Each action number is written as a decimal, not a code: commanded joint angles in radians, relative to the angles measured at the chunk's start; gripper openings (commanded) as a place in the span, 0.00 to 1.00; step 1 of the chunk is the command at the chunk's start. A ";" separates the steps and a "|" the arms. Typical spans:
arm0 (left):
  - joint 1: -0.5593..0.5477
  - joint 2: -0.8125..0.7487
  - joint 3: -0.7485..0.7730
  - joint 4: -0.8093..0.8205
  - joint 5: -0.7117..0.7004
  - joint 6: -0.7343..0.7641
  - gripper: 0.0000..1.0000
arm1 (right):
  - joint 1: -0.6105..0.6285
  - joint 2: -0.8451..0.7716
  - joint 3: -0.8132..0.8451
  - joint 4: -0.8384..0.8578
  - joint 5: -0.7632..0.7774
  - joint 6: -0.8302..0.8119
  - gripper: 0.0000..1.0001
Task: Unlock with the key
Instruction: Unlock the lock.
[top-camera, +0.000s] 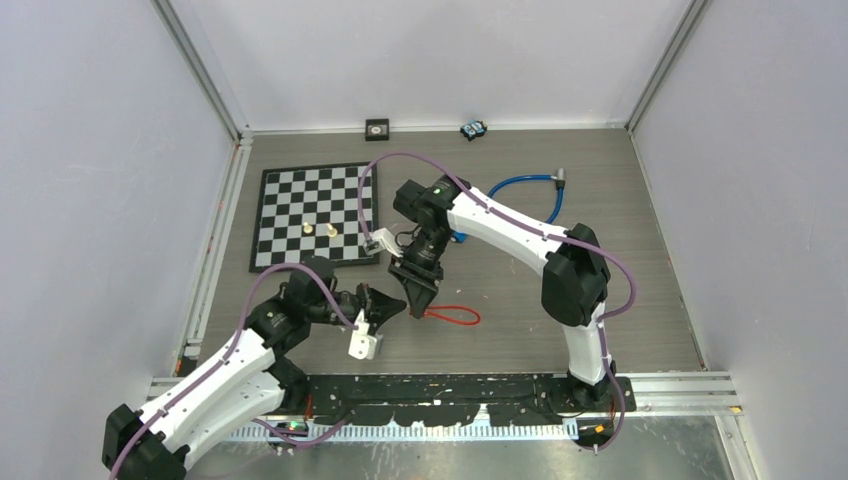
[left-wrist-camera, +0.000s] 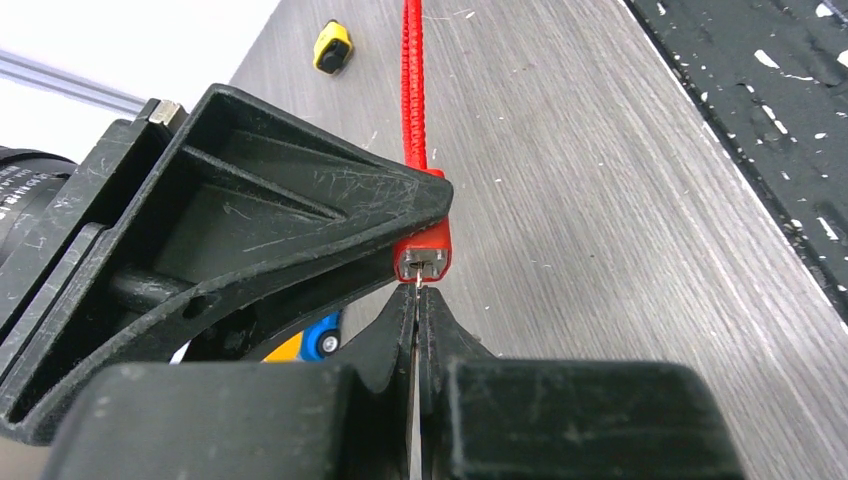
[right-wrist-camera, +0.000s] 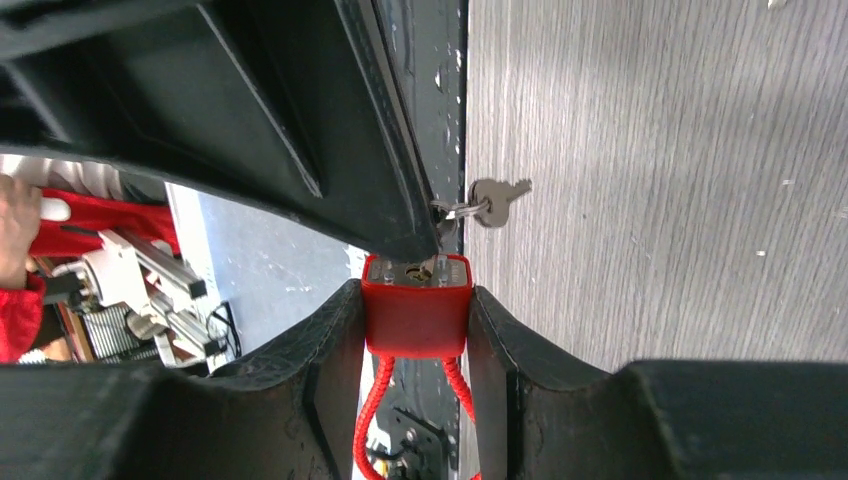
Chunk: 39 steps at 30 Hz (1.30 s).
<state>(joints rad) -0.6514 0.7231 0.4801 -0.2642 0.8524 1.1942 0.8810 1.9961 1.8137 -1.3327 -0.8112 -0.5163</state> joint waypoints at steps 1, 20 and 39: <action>-0.004 -0.013 -0.031 0.177 0.040 0.032 0.00 | -0.007 -0.040 0.033 0.160 -0.235 0.018 0.00; -0.005 -0.012 0.005 0.097 -0.023 -0.039 0.02 | -0.007 -0.082 -0.026 0.177 -0.115 0.004 0.00; -0.004 -0.018 0.125 -0.186 -0.153 -0.041 0.71 | -0.026 -0.155 -0.136 0.199 0.034 -0.044 0.00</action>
<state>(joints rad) -0.6529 0.7147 0.5457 -0.3424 0.7216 1.1580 0.8673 1.9228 1.6909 -1.1625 -0.7879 -0.5491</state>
